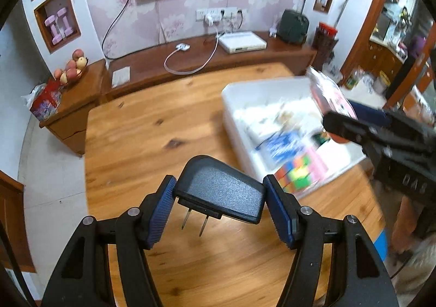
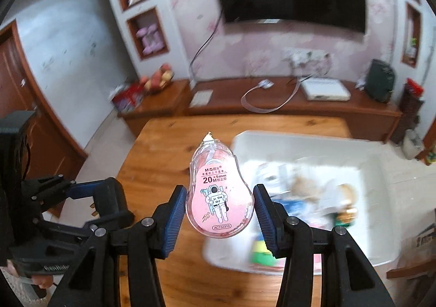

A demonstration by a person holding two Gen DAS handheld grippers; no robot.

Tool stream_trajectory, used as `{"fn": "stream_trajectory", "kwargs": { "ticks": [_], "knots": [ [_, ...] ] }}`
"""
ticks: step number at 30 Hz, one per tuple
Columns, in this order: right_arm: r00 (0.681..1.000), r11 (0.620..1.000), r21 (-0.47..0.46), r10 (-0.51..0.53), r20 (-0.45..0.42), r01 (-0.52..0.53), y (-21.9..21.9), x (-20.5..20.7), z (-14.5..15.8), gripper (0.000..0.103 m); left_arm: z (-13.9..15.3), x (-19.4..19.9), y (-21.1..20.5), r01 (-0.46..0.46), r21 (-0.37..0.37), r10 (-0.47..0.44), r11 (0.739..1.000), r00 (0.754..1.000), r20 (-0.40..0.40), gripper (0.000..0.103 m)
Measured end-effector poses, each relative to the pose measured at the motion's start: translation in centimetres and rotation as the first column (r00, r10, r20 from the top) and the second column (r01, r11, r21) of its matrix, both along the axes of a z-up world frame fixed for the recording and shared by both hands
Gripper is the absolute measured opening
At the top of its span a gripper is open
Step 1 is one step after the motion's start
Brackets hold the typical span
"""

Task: Organize rigid objects
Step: 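Carry the charger and tape over the bin and open both tools to drop them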

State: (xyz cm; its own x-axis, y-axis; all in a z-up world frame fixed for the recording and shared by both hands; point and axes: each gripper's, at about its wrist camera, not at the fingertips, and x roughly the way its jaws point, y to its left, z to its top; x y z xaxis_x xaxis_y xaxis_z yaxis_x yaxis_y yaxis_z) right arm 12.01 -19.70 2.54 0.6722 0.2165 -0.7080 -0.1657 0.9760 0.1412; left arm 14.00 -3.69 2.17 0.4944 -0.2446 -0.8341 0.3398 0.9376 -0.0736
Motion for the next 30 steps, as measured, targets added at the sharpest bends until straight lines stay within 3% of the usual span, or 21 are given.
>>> {"fn": "stream_trajectory", "kwargs": {
  "ticks": [6, 13, 21, 30],
  "knots": [
    [0.991, 0.991, -0.018, -0.132, 0.034, 0.132, -7.8, -0.2, 0.4, 0.051, 0.3, 1.4, -5.6, -0.028, -0.014, 0.029, 0.999, 0.999, 0.030, 0.069],
    [0.968, 0.970, -0.005, -0.245, -0.052, 0.245, -14.3, 0.9, -3.8, 0.051, -4.0, 3.3, -11.0, -0.098, 0.007, 0.098, 0.995, 0.995, -0.002, 0.069],
    [0.950, 0.958, -0.003, -0.286, -0.123, 0.288, -16.0, 2.3, -8.3, 0.051, -8.6, 4.1, -13.3, -0.165, 0.052, 0.168, 0.985, 0.984, -0.056, 0.069],
    [0.942, 0.960, -0.005, -0.277, -0.191, 0.281, -16.0, 2.7, -11.4, 0.051, -11.1, 4.4, -14.1, -0.198, 0.090, 0.206, 0.976, 0.974, -0.093, 0.069]
  ]
}}
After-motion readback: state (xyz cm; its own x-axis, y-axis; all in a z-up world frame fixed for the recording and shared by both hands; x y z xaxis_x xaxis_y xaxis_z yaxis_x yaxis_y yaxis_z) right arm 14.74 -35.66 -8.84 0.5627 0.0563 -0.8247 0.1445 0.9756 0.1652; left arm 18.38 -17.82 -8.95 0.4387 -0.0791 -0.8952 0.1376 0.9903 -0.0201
